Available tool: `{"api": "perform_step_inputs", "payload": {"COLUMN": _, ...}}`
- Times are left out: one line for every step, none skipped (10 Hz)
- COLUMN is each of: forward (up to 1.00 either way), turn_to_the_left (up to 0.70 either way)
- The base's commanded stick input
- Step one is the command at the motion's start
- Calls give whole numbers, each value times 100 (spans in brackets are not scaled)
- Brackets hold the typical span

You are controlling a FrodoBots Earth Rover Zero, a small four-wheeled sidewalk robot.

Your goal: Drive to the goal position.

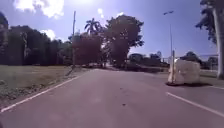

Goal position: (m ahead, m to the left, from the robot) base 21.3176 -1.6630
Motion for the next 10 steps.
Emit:
{"api": "perform_step_inputs", "payload": {"forward": 70, "turn_to_the_left": 0}}
{"api": "perform_step_inputs", "payload": {"forward": 70, "turn_to_the_left": 0}}
{"api": "perform_step_inputs", "payload": {"forward": 70, "turn_to_the_left": 0}}
{"api": "perform_step_inputs", "payload": {"forward": 70, "turn_to_the_left": 0}}
{"api": "perform_step_inputs", "payload": {"forward": 70, "turn_to_the_left": 0}}
{"api": "perform_step_inputs", "payload": {"forward": 70, "turn_to_the_left": 0}}
{"api": "perform_step_inputs", "payload": {"forward": 70, "turn_to_the_left": 0}}
{"api": "perform_step_inputs", "payload": {"forward": 70, "turn_to_the_left": 0}}
{"api": "perform_step_inputs", "payload": {"forward": 70, "turn_to_the_left": 0}}
{"api": "perform_step_inputs", "payload": {"forward": 70, "turn_to_the_left": 0}}
